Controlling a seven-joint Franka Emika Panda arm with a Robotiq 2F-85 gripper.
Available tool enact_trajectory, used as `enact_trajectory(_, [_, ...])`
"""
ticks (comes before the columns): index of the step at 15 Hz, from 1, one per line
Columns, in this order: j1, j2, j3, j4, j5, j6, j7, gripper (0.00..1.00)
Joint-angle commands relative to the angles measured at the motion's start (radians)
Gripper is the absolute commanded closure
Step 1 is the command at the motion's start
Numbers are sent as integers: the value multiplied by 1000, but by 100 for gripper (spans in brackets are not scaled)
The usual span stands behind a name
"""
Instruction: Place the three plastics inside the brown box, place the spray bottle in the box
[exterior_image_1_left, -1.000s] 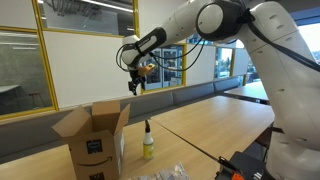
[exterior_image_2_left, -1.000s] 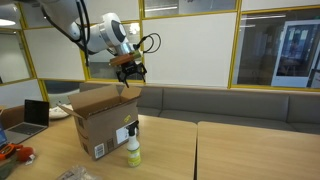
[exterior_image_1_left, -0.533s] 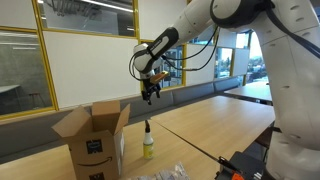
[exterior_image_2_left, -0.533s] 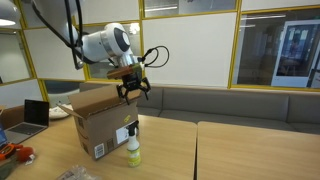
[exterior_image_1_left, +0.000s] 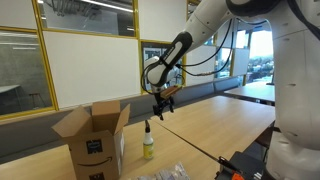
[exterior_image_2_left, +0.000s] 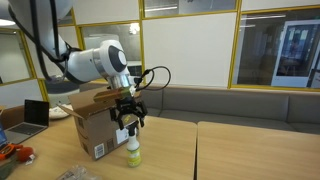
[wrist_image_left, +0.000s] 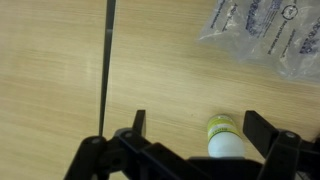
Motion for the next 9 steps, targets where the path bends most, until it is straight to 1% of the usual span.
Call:
enact_trajectory(1, [-7,-98,0,-200,-20,173,119,0])
enact_trajectory(5, [-16,-121,-10,-355,-21,346,214,0])
enact_trajectory(8, [-29,-92,-26,-423,-16,468,228,0])
enact_trajectory(9, [-35,-75,-30,-438,-1,511,215,0])
